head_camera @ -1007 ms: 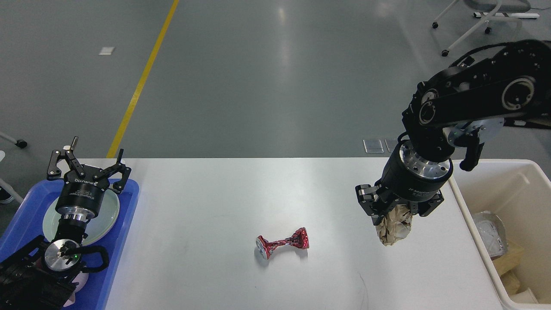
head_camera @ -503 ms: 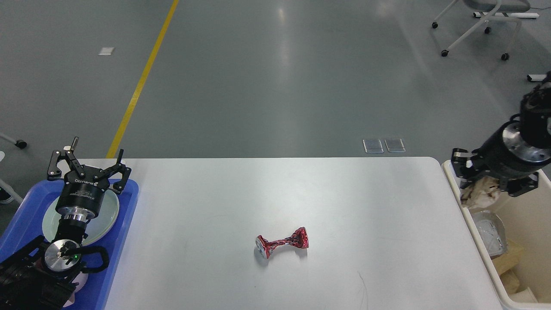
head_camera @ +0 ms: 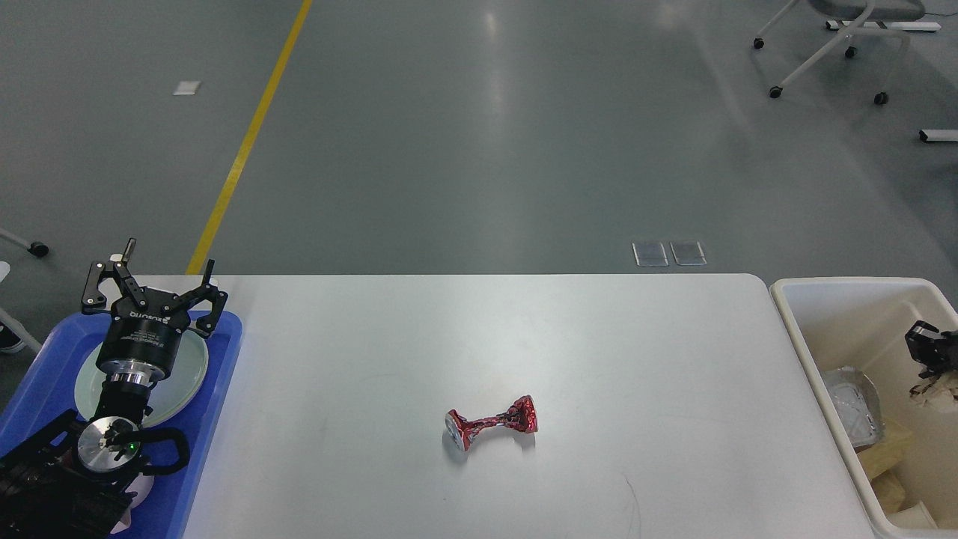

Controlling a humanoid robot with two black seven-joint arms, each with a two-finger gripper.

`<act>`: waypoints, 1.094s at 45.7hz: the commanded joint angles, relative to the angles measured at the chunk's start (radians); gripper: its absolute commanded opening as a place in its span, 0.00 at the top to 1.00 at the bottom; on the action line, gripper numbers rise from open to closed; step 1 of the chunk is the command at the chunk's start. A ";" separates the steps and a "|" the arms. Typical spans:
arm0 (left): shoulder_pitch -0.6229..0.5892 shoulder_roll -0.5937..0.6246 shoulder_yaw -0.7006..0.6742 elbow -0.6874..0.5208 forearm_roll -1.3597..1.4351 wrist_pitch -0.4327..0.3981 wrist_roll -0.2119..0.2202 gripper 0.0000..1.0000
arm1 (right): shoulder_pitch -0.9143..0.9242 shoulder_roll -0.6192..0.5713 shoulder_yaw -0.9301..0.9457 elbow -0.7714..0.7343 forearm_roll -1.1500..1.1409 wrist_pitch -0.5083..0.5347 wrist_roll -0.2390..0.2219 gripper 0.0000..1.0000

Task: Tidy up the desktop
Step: 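Lift the tissue toward the white bin, then lower the tissue into the white bin and open the right gripper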

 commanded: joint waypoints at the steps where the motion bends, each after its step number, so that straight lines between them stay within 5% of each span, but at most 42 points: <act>1: -0.002 0.000 -0.001 0.000 -0.001 0.000 0.000 0.02 | -0.219 0.144 0.038 -0.204 0.000 -0.172 0.000 1.00; 10: 0.000 0.000 -0.001 0.001 -0.001 0.000 0.000 0.02 | -0.423 0.301 0.037 -0.341 0.011 -0.482 0.003 1.00; 25: -0.002 0.000 -0.001 0.000 -0.001 0.000 0.000 0.02 | -0.463 0.321 0.027 -0.342 0.011 -0.527 -0.003 1.00; 28: -0.002 0.000 -0.001 0.001 -0.001 0.000 0.002 0.02 | -0.474 0.321 0.032 -0.344 0.011 -0.540 -0.003 0.49; 32: -0.002 0.000 -0.001 0.000 -0.001 0.000 0.002 0.02 | -0.475 0.333 0.035 -0.342 0.011 -0.591 -0.003 0.16; 33: -0.002 0.000 -0.001 0.001 -0.001 0.000 0.002 0.02 | -0.477 0.339 0.035 -0.342 0.011 -0.609 -0.003 0.00; 50: -0.002 0.000 -0.001 0.000 -0.001 0.000 0.002 0.02 | -0.477 0.335 0.038 -0.330 0.012 -0.616 -0.002 0.00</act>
